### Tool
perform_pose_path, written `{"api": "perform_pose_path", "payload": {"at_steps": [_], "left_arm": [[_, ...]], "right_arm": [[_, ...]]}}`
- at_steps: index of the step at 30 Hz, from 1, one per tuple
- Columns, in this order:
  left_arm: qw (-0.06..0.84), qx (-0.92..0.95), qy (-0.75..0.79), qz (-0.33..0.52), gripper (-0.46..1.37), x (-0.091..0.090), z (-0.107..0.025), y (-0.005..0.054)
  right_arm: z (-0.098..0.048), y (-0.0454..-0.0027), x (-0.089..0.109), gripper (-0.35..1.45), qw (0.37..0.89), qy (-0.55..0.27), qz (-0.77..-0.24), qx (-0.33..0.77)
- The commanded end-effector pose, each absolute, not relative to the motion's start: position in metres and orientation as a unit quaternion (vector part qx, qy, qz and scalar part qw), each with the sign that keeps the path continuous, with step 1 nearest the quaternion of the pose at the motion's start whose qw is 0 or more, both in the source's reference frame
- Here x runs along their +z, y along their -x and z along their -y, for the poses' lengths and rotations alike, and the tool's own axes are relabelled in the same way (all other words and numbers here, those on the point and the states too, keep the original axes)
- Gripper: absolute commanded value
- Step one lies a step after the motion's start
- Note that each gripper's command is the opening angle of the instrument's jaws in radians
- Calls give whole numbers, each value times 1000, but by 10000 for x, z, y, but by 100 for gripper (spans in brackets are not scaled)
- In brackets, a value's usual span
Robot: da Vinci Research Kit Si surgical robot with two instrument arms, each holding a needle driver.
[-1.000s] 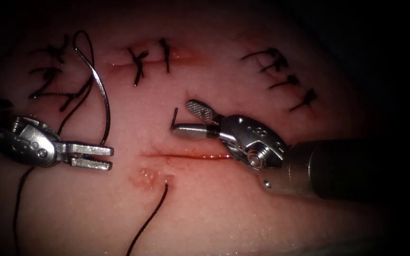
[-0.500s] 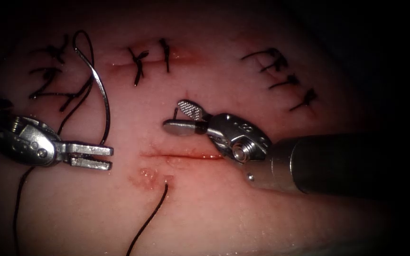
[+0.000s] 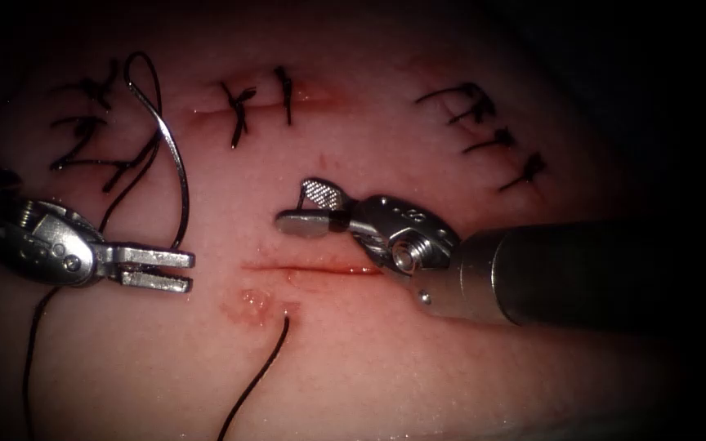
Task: Wound Closure
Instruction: Use the right gripper to adjust the short tail and lengthen it
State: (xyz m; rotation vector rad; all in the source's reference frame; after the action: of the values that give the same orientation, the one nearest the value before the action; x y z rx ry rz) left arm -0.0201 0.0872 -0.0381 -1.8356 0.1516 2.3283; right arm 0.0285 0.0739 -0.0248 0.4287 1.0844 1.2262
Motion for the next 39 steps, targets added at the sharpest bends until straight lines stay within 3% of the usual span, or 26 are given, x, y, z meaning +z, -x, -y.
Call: {"api": "perform_pose_path", "payload": {"at_steps": [1, 10, 12, 13, 14, 23, 39], "left_arm": [[85, 781, 616, -49, -35, -381, -872, 200], [85, 781, 616, -49, -35, -381, -872, 200], [85, 781, 616, -49, -35, -381, -872, 200], [85, 781, 616, -49, -35, -381, -872, 200], [85, 781, 616, -49, -35, -381, -873, 200], [85, 781, 616, -49, -35, -381, -873, 200], [85, 781, 616, -49, -35, -381, -873, 200]], "right_arm": [[-739, -287, -248, 91, 662, -190, -479, 544], [-739, -289, -248, 86, 660, -190, -479, 547], [-740, -289, -248, 37, 660, -190, -479, 548], [-740, -289, -248, -9, 659, -190, -478, 548], [-740, -289, -249, -35, 659, -190, -478, 548], [-747, -288, -253, -35, 665, -203, -454, 558], [-767, -285, -274, -35, 625, -190, -499, 569]]}}
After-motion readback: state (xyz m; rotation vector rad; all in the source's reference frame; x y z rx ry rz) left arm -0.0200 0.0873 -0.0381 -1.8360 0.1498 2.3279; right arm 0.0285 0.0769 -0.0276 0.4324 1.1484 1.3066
